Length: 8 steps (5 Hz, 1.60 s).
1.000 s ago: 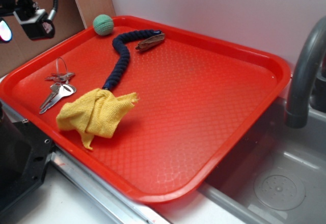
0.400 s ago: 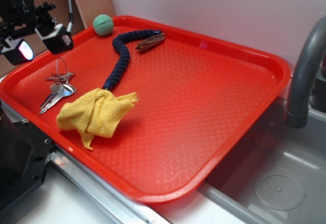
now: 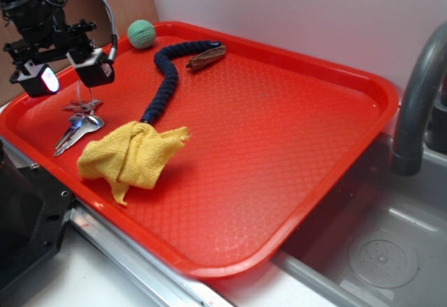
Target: Grab the silver keys.
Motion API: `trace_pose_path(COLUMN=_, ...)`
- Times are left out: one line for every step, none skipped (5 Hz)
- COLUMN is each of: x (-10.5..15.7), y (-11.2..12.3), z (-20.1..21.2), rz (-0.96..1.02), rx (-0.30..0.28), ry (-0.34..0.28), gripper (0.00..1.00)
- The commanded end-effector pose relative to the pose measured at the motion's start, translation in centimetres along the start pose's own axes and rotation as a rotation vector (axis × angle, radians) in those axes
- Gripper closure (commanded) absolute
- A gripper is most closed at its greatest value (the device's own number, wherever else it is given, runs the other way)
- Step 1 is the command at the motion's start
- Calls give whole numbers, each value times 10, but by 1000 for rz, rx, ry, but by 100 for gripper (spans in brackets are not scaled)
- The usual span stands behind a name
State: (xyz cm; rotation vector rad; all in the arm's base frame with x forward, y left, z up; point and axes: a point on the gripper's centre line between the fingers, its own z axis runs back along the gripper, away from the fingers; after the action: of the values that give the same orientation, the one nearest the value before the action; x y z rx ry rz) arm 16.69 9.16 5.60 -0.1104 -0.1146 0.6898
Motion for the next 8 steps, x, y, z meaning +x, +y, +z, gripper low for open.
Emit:
trace_pose_path(x=4, y=-4, z=-10, rz=-1, rx=14, ry=13, gripper=2)
trace_pose_path(x=4, y=-6, z=-13, rz=-6, rx=24, ry=9, gripper=92)
trace_pose_path(x=3, y=-7, z=-13, rz=-14, rx=32, ry=7, gripper=100)
trace_pose_path(x=3, y=-7, z=-13, rz=-13, rx=37, ry=8, gripper=100)
trace_pose_path(x=3, y=-9, z=-14, rz=-15, rx=42, ry=10, gripper=100)
trace_pose_path(x=2, y=-11, z=-10, rz=-71, rx=66, ry=12, gripper=100)
trace_pose_path(x=-11, y=-21, z=20, rz=-235, rx=121, ry=-3, gripper=100)
trace_pose_path(x=-37, y=-30, z=59, rz=-476, rx=74, ry=6, gripper=100)
